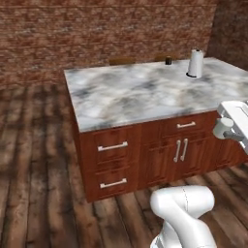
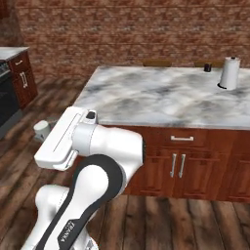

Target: Pick up the marshmallow and place it in the cup of hot chocolate on the dining counter.

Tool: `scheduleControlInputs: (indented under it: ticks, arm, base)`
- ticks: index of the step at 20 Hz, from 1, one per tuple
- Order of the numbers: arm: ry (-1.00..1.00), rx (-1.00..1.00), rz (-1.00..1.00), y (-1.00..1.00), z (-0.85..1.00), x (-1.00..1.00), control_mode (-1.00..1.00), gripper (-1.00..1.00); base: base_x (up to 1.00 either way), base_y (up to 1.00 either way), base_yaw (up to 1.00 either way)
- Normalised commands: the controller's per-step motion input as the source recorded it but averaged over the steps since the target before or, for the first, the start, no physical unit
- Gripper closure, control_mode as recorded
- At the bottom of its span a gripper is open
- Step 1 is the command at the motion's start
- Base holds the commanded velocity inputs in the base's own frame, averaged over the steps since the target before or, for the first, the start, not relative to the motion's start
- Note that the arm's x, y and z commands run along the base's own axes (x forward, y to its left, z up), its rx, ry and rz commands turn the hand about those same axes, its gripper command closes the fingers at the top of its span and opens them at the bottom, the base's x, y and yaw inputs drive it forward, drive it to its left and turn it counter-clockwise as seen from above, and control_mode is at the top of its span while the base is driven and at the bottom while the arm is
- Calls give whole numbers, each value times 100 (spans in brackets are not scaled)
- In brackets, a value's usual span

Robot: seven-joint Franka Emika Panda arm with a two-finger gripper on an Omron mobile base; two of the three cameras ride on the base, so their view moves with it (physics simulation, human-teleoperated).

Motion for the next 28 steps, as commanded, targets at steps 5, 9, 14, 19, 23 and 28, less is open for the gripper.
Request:
scheduleControlInputs:
  ticks: [5, 9, 14, 19, 23, 28]
  arm:
    - [0, 0, 0, 0, 0, 0, 100, 100]
    - [0, 0, 0, 0, 0, 0, 100, 100]
    - [0, 0, 0, 0, 0, 0, 100, 100]
    - [0, 0, 0, 0, 0, 0, 100, 100]
    - [0, 0, 0, 0, 0, 0, 100, 100]
    - [0, 0, 0, 0, 0, 0, 100, 100]
  base:
    - [32, 100, -14]
    - [51, 100, -18]
    - [57, 100, -19]
    - [77, 100, -23]
    - [79, 100, -25]
    - [73, 100, -27]
